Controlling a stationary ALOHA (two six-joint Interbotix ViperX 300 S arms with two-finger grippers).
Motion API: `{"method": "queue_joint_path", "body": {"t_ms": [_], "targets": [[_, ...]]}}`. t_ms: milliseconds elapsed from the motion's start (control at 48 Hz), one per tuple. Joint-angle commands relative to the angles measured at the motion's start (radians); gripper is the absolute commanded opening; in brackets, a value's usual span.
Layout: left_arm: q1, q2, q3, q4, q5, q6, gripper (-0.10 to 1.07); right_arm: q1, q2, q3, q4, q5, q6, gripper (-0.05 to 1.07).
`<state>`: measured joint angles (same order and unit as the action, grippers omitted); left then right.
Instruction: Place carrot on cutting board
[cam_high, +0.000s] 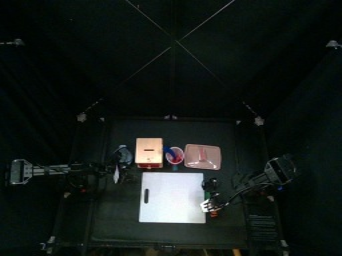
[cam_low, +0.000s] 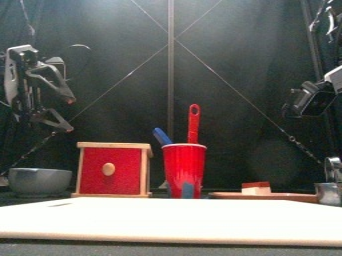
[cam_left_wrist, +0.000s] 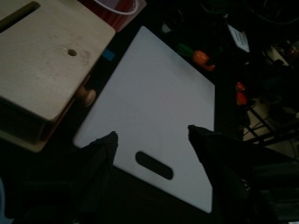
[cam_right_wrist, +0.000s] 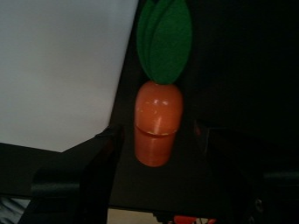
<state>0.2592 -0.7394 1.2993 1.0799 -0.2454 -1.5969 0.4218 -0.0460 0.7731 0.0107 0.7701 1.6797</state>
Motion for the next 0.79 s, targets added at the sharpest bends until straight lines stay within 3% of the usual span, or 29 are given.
{"method": "queue_joint_path", "body": {"t_ms": [0, 229, 375, 521, 771], "targets": [[0.002, 0.003, -0.025, -0.002, -0.003, 0.002, 0.98, 0.003, 0.006, -0.006, -0.018, -0.034, 0.014, 0.93], [0.002, 0.003, -0.023, 0.000, -0.003, 0.003, 0.98, 0.006, 0.012, -0.005, -0.028, -0.040, 0.014, 0.78], [0.002, 0.003, -0.021, 0.000, -0.003, 0.002, 0.98, -0.009, -0.015, -0.052, -0.095, -0.034, 0.000, 0.68], [0.002, 0.003, -0.020, 0.000, -0.003, 0.003, 0.98, -0.081, -0.037, -0.124, -0.227, -0.037, -0.009, 0.66], [0.003, 0.003, -0.023, 0.002, -0.005, 0.003, 0.98, -0.219, 0.026, -0.225, -0.413, -0.084, -0.074, 0.66]]}}
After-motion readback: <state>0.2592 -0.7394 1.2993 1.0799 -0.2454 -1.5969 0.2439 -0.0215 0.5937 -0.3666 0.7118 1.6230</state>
